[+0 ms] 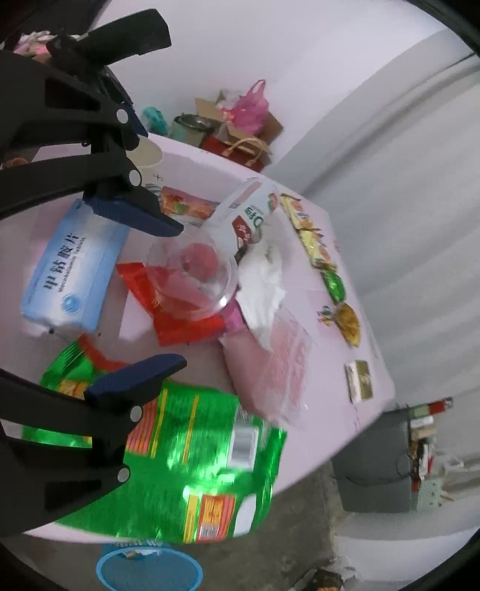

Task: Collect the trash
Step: 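Grasp the white paper cup rim with the left gripper while the right grasps the clear plastic cup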

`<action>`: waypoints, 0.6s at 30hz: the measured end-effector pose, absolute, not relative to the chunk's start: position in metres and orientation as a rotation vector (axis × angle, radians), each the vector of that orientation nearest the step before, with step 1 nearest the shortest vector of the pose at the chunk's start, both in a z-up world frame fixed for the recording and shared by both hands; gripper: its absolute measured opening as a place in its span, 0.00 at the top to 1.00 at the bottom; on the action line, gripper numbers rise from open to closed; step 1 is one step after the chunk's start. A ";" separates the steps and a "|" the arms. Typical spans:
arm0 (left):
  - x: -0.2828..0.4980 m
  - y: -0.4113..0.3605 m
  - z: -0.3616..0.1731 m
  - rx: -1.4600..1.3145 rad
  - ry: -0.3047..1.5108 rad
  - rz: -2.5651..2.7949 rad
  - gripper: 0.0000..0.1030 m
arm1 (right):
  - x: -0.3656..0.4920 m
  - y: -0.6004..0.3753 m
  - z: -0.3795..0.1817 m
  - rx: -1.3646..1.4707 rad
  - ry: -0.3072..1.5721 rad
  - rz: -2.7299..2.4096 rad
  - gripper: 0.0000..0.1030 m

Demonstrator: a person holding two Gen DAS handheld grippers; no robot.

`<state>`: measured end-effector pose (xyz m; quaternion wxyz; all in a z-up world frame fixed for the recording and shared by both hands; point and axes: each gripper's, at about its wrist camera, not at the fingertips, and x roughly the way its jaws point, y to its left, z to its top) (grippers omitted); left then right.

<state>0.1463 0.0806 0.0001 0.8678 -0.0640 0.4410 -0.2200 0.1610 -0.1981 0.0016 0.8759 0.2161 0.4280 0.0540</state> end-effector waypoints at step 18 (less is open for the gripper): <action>0.150 0.083 -0.017 -0.147 0.972 -0.433 0.93 | 0.222 -0.140 -0.023 0.222 0.999 0.128 0.29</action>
